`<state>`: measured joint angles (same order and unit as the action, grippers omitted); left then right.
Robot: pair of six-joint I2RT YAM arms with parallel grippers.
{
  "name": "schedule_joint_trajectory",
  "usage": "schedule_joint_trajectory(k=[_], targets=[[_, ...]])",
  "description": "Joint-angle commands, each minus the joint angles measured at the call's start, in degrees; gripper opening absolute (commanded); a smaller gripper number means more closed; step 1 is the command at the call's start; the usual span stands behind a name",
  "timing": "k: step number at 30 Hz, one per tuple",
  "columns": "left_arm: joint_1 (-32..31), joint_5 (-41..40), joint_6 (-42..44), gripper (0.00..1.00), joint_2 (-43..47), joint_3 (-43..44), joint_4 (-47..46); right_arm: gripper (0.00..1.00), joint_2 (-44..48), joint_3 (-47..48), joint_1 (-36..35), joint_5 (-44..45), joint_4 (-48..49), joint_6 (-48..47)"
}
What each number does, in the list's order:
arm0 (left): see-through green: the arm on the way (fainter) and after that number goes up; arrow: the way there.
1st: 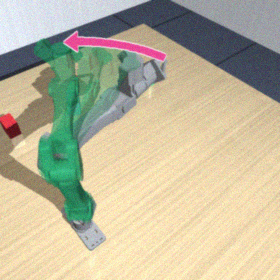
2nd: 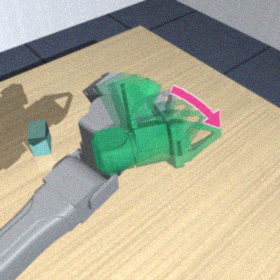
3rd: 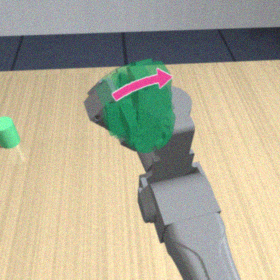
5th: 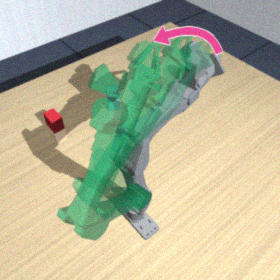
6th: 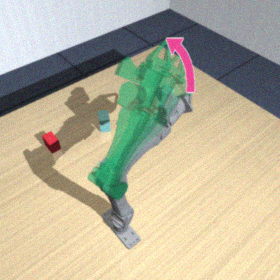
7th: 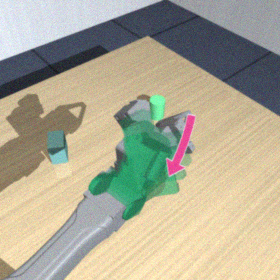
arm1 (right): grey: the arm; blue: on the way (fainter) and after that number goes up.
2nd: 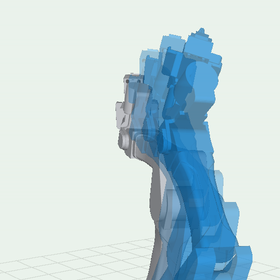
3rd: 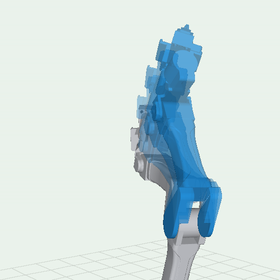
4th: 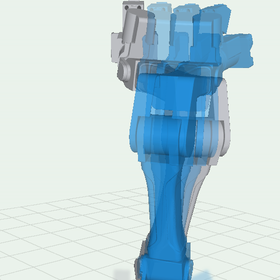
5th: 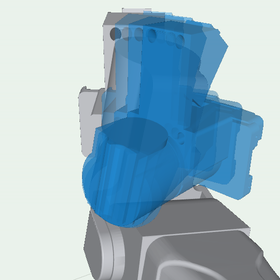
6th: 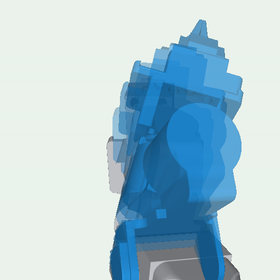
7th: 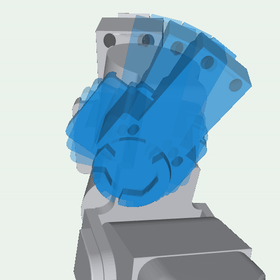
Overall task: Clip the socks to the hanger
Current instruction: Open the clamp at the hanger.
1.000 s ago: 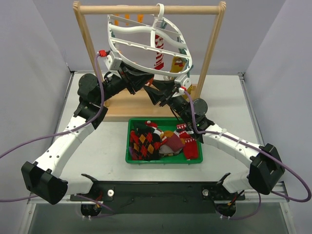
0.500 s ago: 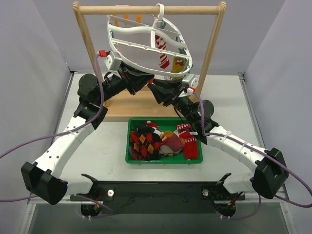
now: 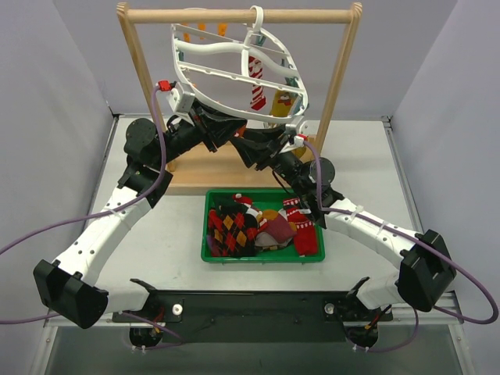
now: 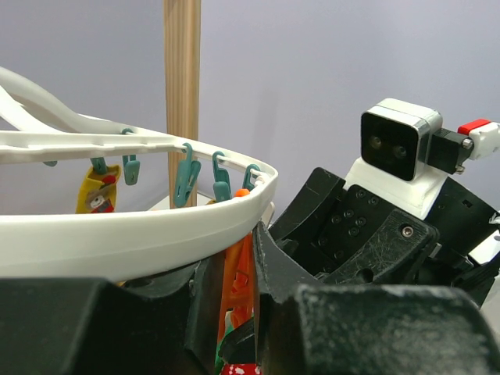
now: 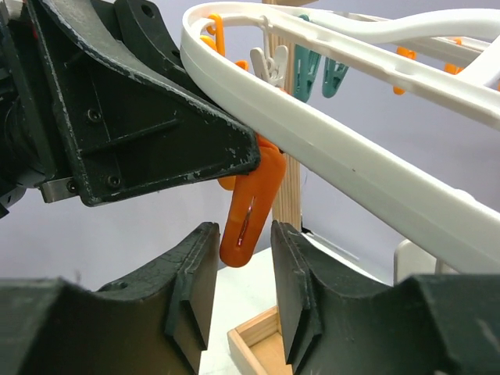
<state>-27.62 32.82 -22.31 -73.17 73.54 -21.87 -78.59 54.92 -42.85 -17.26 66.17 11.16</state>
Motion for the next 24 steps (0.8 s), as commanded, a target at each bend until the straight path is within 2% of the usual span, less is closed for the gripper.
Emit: schedule_joint_trajectory(k=[1,3,9,11,15,17,21,24], targets=[[-0.2,0.0,-0.9,0.05,2.3,0.3,-0.8,0.31,0.2,3.0,-0.5,-0.7,7.6,1.6],[0.0,0.0,-1.0,0.04,2.5,0.0,-0.6,0.28,0.4,3.0,-0.5,-0.2,8.1,1.4],[1.0,-0.1,-1.4,0.04,3.4,-0.8,-0.2,0.04,1.6,2.5,-0.5,2.2,8.4,1.7],[1.2,0.0,-1.8,0.03,3.7,-1.1,-0.2,0.0,2.1,2.6,-0.5,3.0,7.4,1.8],[1.5,0.1,-2.0,0.03,4.4,-2.3,0.2,0.0,2.7,2.7,-0.4,4.3,6.0,1.5],[1.5,0.4,-2.0,0.1,4.4,-2.5,0.2,0.0,2.9,3.1,-0.6,4.7,4.8,0.9],[1.4,0.7,-2.0,0.35,4.1,-2.2,0.2,0.0,3.5,3.4,-0.8,5.3,2.0,-0.8],[1.4,1.5,-2.2,0.4,3.6,-1.6,-0.2,0.0,3.8,3.8,-0.8,5.4,0.8,-1.3]])
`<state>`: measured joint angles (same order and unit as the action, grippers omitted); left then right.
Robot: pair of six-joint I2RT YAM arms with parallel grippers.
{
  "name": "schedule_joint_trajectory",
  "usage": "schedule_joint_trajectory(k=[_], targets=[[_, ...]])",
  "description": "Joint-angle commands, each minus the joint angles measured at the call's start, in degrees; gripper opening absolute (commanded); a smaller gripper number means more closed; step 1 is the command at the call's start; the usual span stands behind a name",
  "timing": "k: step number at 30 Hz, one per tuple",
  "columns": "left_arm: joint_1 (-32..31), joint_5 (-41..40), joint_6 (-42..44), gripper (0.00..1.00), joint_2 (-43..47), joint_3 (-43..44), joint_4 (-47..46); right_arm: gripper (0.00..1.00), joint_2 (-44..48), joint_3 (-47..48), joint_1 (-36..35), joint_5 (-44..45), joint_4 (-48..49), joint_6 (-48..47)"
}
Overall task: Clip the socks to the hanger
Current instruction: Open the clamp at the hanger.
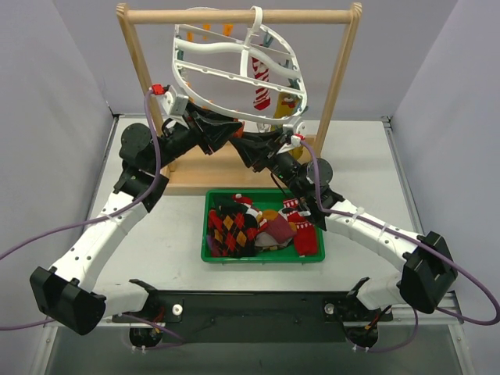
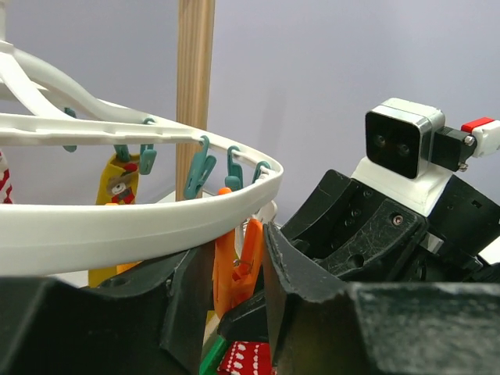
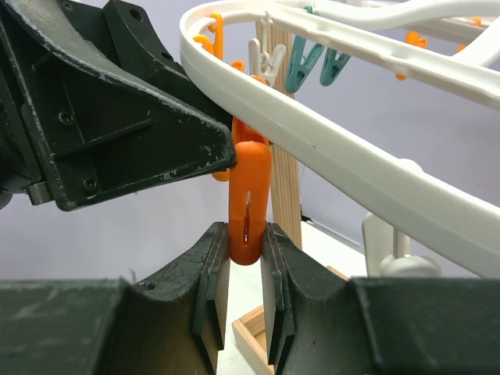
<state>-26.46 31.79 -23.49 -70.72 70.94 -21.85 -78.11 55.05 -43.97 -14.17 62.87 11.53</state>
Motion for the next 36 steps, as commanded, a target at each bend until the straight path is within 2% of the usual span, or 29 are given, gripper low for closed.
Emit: schedule_joint_trajectory(k=[1,4,5,7,8,14,15,18,24,30,34,36], targets=[[0.2,2.7,-1.2,0.44,1.1,1.0,-0.3,0.0,3.4,3.7,0.3,2.3,4.0,-1.8],[0.2,3.4,-1.5,0.55,0.9,1.0,-0.1,0.0,3.5,3.5,0.2,2.2,3.8,-1.9],[0.2,3.7,-1.5,0.62,0.9,1.0,-0.1,0.0,3.5,3.6,0.3,2.1,3.5,-2.1],[0.0,4.1,-1.4,0.64,0.8,1.1,-0.1,0.0,3.5,3.7,0.3,2.1,3.1,-2.0],[-0.1,4.2,-1.3,0.7,0.8,1.2,-0.1,0.0,3.6,3.8,0.3,2.0,2.8,-2.1],[-0.8,3.9,-0.6,0.8,0.0,2.1,-0.7,0.0,3.2,4.0,0.0,1.8,1.9,-2.0],[-1.0,3.7,-0.5,0.85,-0.3,2.2,-0.8,0.0,3.2,4.2,-0.1,1.7,1.6,-1.9],[-1.3,2.8,0.3,0.86,-1.0,2.9,-1.0,0.0,3.1,4.5,-0.3,1.5,0.9,-2.0],[-1.8,0.3,0.7,0.86,-2.4,5.0,-1.2,0.0,3.0,4.5,-0.8,1.5,0.3,-2.4],[-1.8,-0.7,0.8,0.79,-2.9,5.7,-1.4,0.0,3.0,4.1,-0.8,1.4,0.1,-2.4],[-1.8,-0.6,1.9,0.69,-2.7,4.9,-1.0,0.0,3.1,4.1,-0.8,1.3,-0.1,-2.4],[-1.8,-0.1,2.4,0.59,-2.3,4.7,-0.7,0.0,3.2,4.3,-0.9,1.3,-0.1,-2.6]])
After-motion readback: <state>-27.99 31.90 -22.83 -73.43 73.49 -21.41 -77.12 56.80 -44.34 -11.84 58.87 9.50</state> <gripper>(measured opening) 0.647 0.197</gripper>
